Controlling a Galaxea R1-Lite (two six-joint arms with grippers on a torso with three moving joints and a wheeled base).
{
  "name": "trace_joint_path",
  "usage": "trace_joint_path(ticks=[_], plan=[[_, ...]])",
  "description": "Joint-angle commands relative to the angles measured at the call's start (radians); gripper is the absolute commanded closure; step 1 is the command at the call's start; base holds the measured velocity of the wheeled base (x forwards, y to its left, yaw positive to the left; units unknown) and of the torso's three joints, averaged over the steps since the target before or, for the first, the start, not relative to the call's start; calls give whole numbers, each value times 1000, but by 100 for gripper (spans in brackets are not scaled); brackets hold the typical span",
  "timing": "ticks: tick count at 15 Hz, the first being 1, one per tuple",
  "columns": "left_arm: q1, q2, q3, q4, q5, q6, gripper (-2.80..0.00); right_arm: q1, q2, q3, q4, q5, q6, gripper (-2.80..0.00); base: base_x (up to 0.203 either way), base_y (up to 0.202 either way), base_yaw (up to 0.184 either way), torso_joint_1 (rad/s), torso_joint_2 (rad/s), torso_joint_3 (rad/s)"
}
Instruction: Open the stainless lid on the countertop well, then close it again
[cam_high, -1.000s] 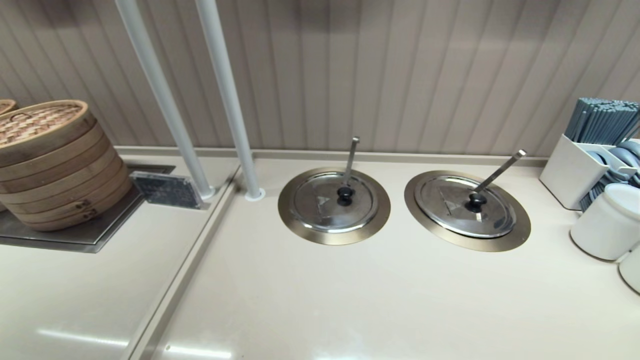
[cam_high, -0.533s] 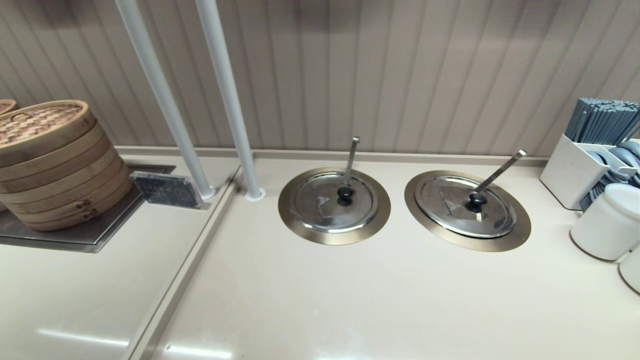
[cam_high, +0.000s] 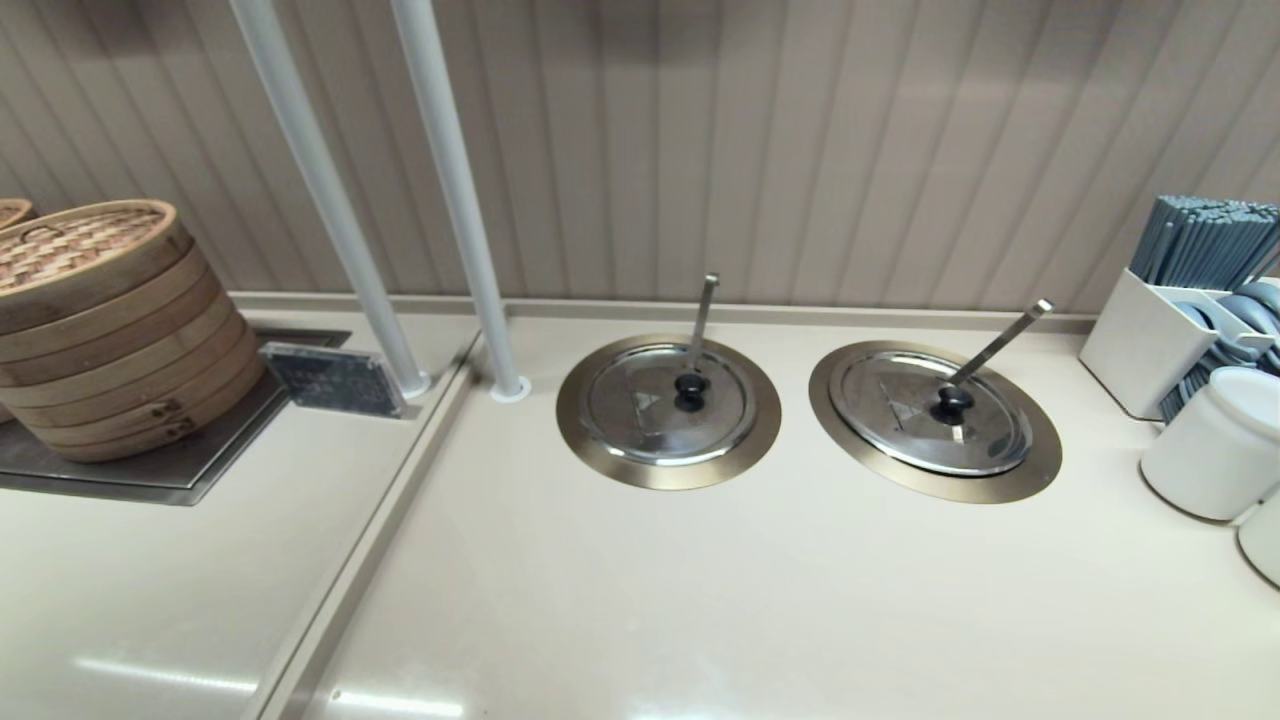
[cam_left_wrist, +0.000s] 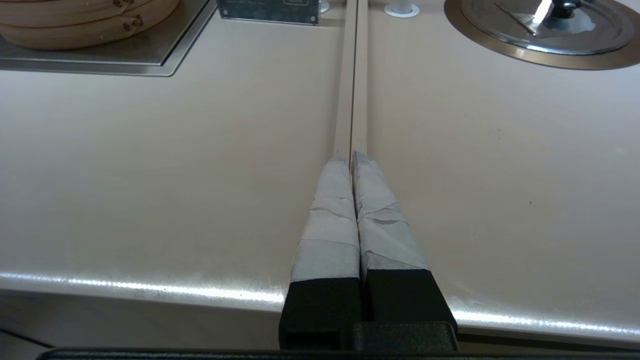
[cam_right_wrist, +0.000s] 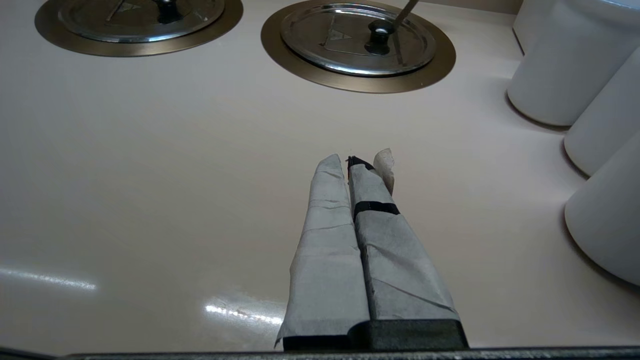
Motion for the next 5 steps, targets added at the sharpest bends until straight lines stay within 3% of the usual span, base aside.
trace_joint_path(ticks=[1, 5], plan=[[0, 0, -1, 0, 0, 0, 0, 1, 3, 0, 2, -1, 4, 0, 0, 0, 0, 0, 0, 0], [0, 0, 0, 1, 0, 0, 0, 1, 3, 0, 1, -1, 8, 0, 0, 0, 0, 0, 0, 0]])
